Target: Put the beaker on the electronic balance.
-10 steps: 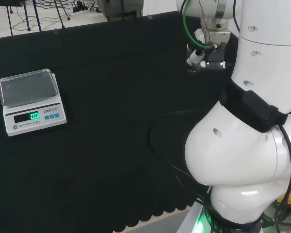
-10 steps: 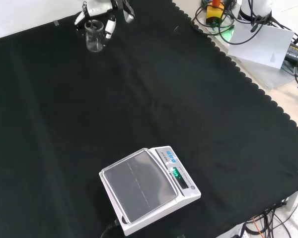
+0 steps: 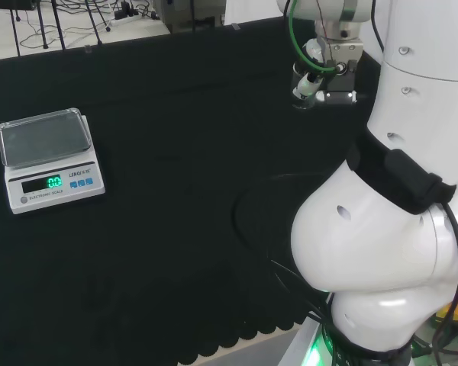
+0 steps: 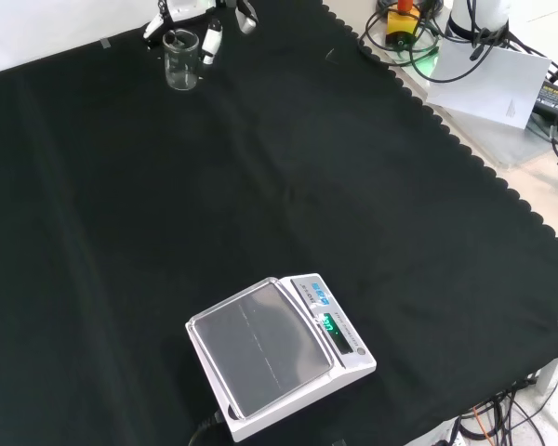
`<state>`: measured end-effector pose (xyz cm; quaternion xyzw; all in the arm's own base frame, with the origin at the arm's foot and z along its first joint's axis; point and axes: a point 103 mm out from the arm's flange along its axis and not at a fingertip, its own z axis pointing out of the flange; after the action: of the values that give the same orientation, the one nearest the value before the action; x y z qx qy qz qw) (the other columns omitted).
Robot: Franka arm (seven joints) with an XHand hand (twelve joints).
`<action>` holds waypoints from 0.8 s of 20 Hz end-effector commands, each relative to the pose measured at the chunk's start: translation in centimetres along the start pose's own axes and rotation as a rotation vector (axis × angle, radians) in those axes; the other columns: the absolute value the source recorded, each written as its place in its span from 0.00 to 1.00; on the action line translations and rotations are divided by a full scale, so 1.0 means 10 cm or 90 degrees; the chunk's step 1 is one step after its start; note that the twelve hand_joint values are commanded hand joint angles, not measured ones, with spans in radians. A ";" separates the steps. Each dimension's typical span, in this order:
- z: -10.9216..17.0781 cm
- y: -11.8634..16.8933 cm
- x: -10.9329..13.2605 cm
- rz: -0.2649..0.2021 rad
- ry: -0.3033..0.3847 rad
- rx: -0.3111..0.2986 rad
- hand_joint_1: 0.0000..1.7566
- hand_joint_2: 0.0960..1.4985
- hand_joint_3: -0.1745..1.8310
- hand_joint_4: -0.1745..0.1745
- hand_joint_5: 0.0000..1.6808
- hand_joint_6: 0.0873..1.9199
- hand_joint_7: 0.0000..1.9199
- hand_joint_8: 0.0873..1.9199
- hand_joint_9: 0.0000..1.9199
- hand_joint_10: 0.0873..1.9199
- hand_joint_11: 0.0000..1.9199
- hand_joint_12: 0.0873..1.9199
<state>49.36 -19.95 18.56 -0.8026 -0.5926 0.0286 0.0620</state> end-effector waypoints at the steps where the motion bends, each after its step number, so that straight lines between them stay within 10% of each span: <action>1: -0.14 -0.13 0.45 -0.017 0.003 -0.007 0.63 0.64 0.31 0.02 0.48 0.68 0.37 0.69 0.54 0.54 0.60 0.51; 16: -0.26 -0.29 3.12 -0.238 -0.026 0.006 0.64 0.60 0.35 0.00 0.50 0.67 0.38 0.69 0.55 0.55 0.60 0.50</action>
<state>53.98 -0.09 22.12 -0.7267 -0.6844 0.0253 0.0540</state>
